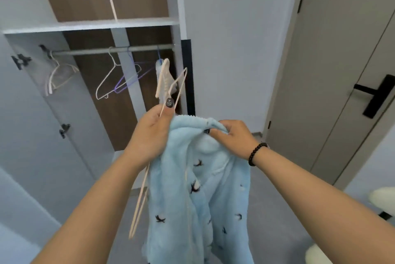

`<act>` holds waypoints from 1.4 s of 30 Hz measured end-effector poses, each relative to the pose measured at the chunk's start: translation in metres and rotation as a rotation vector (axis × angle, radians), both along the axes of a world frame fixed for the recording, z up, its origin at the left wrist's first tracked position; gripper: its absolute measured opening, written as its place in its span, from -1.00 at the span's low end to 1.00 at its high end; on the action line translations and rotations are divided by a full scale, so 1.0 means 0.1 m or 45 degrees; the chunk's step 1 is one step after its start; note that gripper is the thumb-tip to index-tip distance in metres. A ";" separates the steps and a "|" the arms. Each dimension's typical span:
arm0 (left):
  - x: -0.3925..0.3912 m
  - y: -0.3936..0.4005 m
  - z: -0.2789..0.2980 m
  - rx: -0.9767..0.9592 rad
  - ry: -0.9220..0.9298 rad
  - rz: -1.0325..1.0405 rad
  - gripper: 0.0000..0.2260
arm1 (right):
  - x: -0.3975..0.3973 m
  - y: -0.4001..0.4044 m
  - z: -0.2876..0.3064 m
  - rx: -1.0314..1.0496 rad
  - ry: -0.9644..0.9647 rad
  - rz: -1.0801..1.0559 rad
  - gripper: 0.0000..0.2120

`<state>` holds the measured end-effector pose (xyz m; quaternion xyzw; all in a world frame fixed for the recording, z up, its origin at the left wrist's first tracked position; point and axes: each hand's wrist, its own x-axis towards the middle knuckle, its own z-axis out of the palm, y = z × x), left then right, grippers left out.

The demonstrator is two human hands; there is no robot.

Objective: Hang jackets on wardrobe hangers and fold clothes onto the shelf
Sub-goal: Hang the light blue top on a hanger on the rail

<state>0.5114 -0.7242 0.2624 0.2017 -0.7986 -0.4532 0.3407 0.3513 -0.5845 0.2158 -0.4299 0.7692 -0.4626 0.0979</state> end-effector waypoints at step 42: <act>0.42 -2.58 -1.33 0.281 -0.292 0.795 -0.62 | 0.23 -4.10 0.63 0.350 0.705 0.636 -0.76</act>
